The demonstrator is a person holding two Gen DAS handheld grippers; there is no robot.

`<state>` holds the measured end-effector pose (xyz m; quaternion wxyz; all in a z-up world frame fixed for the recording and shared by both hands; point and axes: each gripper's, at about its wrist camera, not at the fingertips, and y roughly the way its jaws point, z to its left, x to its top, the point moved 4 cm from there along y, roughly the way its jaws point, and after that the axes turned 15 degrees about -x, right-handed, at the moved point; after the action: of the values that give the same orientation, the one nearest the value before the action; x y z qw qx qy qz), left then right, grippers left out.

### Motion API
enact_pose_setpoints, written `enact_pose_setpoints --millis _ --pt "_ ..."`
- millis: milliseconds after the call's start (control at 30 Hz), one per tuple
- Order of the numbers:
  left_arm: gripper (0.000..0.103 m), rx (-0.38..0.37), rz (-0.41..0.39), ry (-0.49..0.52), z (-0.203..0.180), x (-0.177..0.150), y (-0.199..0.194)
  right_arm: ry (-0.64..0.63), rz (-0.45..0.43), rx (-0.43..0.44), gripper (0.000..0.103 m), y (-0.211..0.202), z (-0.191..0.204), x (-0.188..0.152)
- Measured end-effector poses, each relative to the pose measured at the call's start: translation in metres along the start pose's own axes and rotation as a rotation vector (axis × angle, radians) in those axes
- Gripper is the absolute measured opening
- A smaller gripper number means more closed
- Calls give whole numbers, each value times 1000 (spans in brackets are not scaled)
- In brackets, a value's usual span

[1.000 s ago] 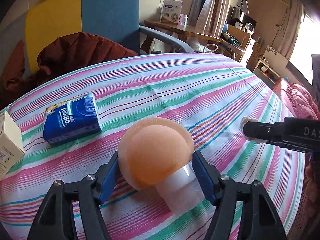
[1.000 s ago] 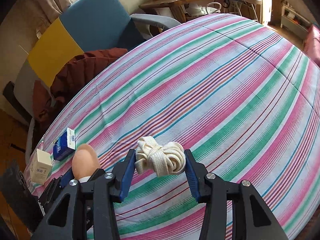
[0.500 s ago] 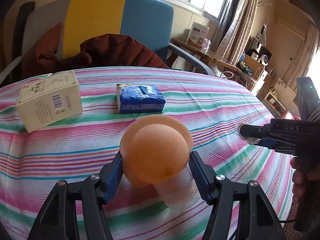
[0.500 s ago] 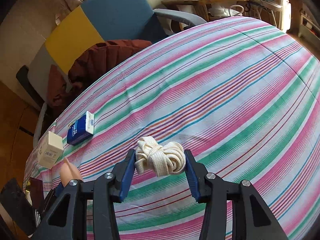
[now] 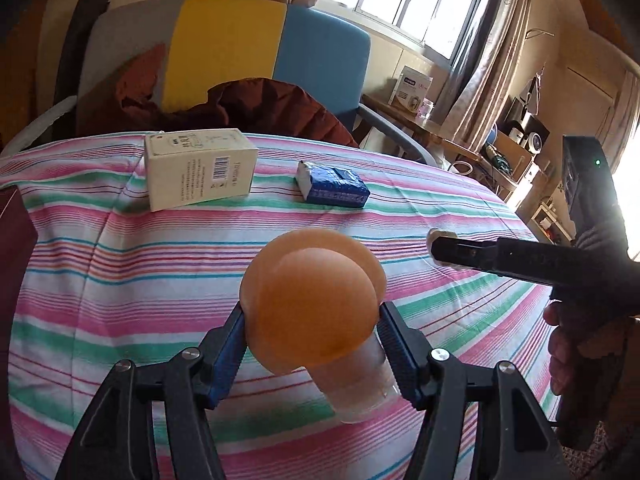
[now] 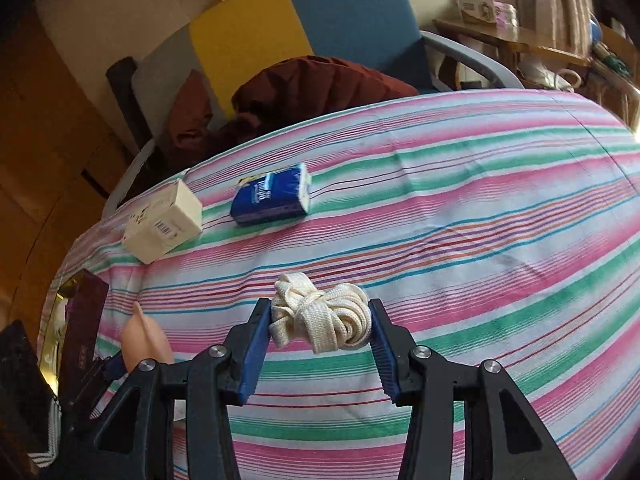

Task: Organize objects
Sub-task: 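Carry the orange bottle and white rope toward the gold tray with both tools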

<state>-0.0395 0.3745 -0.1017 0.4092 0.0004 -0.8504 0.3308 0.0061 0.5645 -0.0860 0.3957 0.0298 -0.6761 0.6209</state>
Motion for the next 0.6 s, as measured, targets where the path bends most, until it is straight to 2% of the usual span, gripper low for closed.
enact_pose_setpoints --millis 133,267,467,600 --pt "65 -20 -14 19 2 -8 -24 -95 -19 31 48 0 27 -9" --pt "65 -28 -26 22 3 -16 -47 -112 -8 81 48 1 42 -17" --pt "65 -63 -57 31 1 -22 -88 -140 -11 89 48 -1 52 -24" --pt "65 -53 -84 41 4 -25 -118 -159 -32 85 48 -6 57 -26"
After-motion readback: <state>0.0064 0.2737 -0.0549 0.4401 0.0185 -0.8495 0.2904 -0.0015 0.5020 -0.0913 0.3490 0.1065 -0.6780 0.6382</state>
